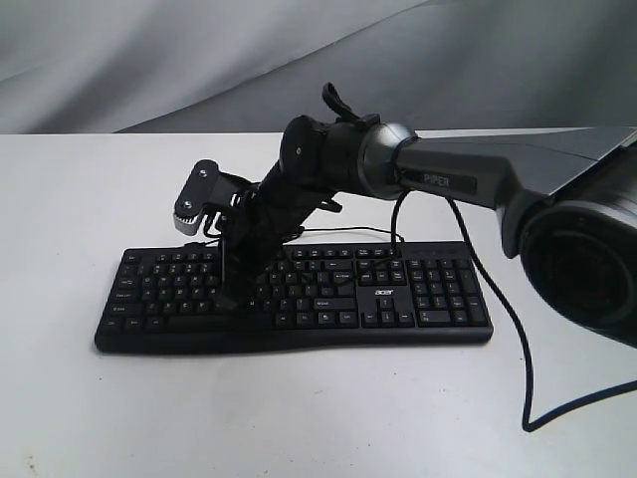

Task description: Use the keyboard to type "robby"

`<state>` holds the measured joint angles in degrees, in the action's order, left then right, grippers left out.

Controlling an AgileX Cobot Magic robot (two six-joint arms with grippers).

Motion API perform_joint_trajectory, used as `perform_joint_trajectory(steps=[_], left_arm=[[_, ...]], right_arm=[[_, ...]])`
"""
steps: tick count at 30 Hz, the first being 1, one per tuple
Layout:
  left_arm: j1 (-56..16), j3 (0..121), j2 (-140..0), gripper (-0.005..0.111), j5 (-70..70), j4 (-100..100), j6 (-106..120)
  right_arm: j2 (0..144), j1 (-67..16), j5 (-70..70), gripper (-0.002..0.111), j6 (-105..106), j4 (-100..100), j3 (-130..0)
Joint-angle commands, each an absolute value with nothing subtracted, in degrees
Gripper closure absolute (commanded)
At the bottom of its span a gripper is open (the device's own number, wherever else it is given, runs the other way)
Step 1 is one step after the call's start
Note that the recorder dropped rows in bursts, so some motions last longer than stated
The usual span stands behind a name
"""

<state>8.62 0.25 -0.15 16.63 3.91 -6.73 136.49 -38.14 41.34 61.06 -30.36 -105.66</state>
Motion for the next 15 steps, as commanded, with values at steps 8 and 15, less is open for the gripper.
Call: perform_joint_trajectory(steps=[8,15], left_arm=[[8.73,0.0,0.0,0.106,16.36,3.45,-6.96],[8.73,0.0,0.0,0.106,16.36,3.45,-6.96]], right_arm=[[136.27,-37.83,40.66,0.108,61.67,-30.66,-106.07],[137.3,-37.83,41.27,0.108,61.56,-31.21,-106.07]])
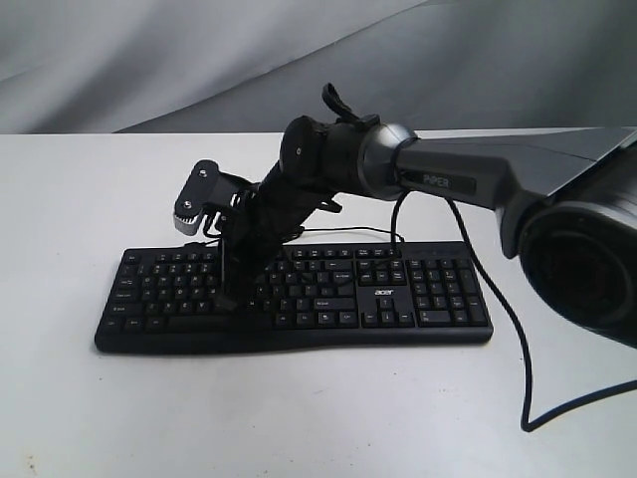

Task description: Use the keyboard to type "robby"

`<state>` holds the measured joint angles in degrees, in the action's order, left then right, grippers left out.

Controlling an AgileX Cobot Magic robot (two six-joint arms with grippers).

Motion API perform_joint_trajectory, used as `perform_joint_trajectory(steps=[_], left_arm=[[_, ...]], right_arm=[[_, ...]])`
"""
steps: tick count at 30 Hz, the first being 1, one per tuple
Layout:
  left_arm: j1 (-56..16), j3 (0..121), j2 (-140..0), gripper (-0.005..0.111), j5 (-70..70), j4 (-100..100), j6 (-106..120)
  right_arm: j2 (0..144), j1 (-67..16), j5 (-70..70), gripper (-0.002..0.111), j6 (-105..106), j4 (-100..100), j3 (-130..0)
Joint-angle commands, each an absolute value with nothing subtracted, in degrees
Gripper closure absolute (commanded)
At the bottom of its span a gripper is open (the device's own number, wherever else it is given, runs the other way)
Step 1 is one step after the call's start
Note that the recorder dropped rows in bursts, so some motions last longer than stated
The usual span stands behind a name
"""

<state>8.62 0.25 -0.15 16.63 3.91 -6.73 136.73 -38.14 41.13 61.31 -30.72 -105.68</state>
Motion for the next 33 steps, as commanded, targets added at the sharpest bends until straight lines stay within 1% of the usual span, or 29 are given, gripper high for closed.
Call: perform_joint_trajectory(steps=[1,8,12,17,22,25,28,33], left_arm=[[8.73,0.0,0.0,0.106,16.36,3.45,-6.96],[8.73,0.0,0.0,0.106,16.36,3.45,-6.96],[8.73,0.0,0.0,0.106,16.36,3.45,-6.96],[8.73,0.0,0.0,0.106,16.36,3.45,-6.96],[8.73,0.0,0.0,0.106,16.36,3.45,-6.96],[8.73,0.0,0.0,0.106,16.36,3.45,-6.96],[8.73,0.0,0.0,0.106,16.36,3.45,-6.96],[8.73,0.0,0.0,0.106,16.36,3.45,-6.96]], right_arm=[[137.3,-37.83,41.37,0.108,61.56,-31.22,-106.07],[133.09,-37.83,41.5,0.108,61.47,-30.38,-106.07],[129.97,-37.83,44.21,0.108,61.16,-28.02,-106.07],[124.77,-36.35,43.76,0.108,56.81,-24.2,-106.07],[115.3,-31.71,43.67,0.108,54.31,-24.0,-106.07],[106.95,-26.91,42.32,0.108,52.58,-26.48,-105.53],[100.53,-23.78,38.02,0.108,52.58,-27.99,-101.93],[88.72,-21.94,31.2,0.108,52.58,-27.99,-90.93]])
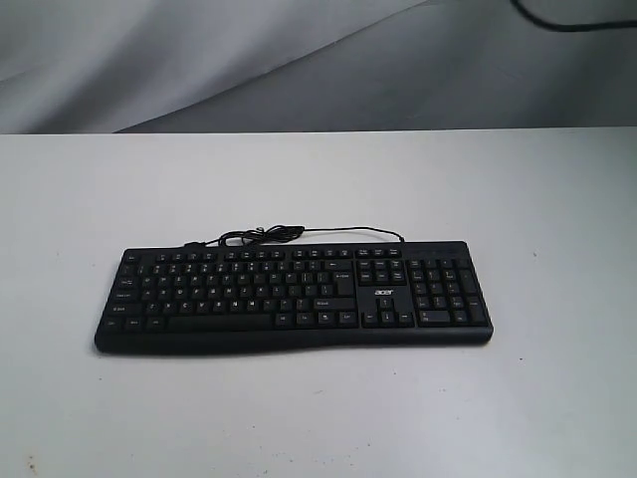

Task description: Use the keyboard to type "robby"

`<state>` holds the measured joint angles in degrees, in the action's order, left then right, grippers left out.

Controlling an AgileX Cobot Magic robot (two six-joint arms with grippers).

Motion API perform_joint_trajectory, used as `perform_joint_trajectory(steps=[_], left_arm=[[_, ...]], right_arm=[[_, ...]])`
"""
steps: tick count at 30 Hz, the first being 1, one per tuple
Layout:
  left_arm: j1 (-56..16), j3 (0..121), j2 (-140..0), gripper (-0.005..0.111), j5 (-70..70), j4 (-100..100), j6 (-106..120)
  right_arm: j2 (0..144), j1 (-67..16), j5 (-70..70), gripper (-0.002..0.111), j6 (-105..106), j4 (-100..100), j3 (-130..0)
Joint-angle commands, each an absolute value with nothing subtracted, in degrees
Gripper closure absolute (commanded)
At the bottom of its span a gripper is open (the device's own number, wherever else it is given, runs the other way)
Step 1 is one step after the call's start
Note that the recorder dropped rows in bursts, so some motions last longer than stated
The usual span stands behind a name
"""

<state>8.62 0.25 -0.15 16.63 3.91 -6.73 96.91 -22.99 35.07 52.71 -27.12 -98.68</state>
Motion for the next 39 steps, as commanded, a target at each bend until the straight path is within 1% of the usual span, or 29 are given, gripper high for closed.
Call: perform_joint_trajectory(steps=[1,4,7,9,13,15,17,23,26,29,33,39], left_arm=[[8.73,0.0,0.0,0.106,16.36,3.45,-6.96],[8.73,0.0,0.0,0.106,16.36,3.45,-6.96],[8.73,0.0,0.0,0.106,16.36,3.45,-6.96],[8.73,0.0,0.0,0.106,16.36,3.45,-6.96],[8.73,0.0,0.0,0.106,16.36,3.45,-6.96],[8.73,0.0,0.0,0.106,16.36,3.45,-6.96],[8.73,0.0,0.0,0.106,16.36,3.45,-6.96],[8.73,0.0,0.0,0.106,16.36,3.45,-6.96],[8.73,0.0,0.0,0.106,16.36,3.45,-6.96],[8.73,0.0,0.0,0.106,16.36,3.45,-6.96],[8.73,0.0,0.0,0.106,16.36,3.45,-6.96],[8.73,0.0,0.0,0.106,16.36,3.45,-6.96]], right_arm=[[84.34,-21.94,30.45,0.108,52.69,-27.99,-86.14],[75.51,-22.08,25.14,0.108,54.85,-28.14,-76.39],[67.46,-22.08,26.5,0.108,46.61,-28.93,-70.06],[64.9,-22.08,27.28,0.108,46.61,-28.93,-69.4],[60.39,-22.08,23.84,0.108,46.87,-27.4,-69.4],[58.36,-21.95,20.87,0.108,42.93,-26.74,-69.4],[57.16,-21.7,20.73,0.108,36.81,-21.94,-69.4],[56.95,-21.14,21.17,0.108,13.0,-1.84,-66.94],[54.49,-21.14,19.8,0.108,11.24,1.42,-62.37],[49.43,-18.78,14.1,0.108,11.35,1.55,-55.3],[40.83,-12.68,6.59,0.108,11.11,0.89,-43.46],[28.45,-4.71,5.46,0.108,11.11,0.0,-29.08]])
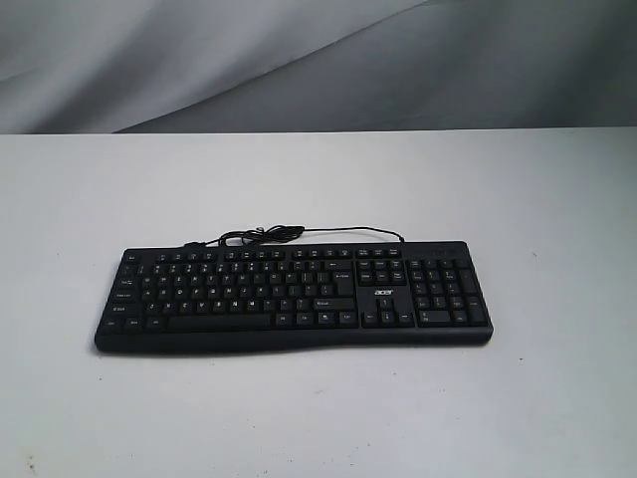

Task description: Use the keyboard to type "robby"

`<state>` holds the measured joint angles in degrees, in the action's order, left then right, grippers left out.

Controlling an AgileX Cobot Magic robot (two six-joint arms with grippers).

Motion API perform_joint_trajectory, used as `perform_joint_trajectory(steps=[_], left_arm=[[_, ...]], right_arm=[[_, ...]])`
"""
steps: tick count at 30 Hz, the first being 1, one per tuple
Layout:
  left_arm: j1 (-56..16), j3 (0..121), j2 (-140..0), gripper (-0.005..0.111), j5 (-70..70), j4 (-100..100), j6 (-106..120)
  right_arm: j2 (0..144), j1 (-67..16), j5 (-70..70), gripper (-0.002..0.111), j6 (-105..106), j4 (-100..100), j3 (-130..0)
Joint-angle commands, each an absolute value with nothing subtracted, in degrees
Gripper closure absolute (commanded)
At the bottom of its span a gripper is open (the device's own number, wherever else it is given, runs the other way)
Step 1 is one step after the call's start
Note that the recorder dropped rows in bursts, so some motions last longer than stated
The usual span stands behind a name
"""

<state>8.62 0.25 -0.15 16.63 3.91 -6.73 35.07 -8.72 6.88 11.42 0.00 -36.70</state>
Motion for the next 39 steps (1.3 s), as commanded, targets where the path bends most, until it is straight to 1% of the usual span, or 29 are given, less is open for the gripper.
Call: perform_joint_trajectory(steps=[1,7,24,26,29,36,39], left_arm=[[8.73,0.0,0.0,0.106,16.36,3.45,-6.96],[8.73,0.0,0.0,0.106,16.36,3.45,-6.96],[8.73,0.0,0.0,0.106,16.36,3.45,-6.96],[8.73,0.0,0.0,0.106,16.36,3.45,-6.96],[8.73,0.0,0.0,0.106,16.36,3.45,-6.96],[8.73,0.0,0.0,0.106,16.36,3.45,-6.96],[8.73,0.0,0.0,0.106,16.36,3.45,-6.96]], right_arm=[[26.99,-3.96,5.46,0.108,11.11,0.0,-27.57],[18.79,0.64,5.46,0.108,3.58,-0.39,-19.46],[0.84,1.59,5.46,0.108,0.73,-0.39,-0.3],[0.0,2.93,5.46,0.108,-0.33,-0.39,0.0],[0.0,4.71,9.66,0.108,-0.47,-0.39,0.0],[0.0,4.67,18.98,0.108,0.0,1.36,0.0],[0.0,4.67,19.67,0.108,0.0,1.36,0.0]])
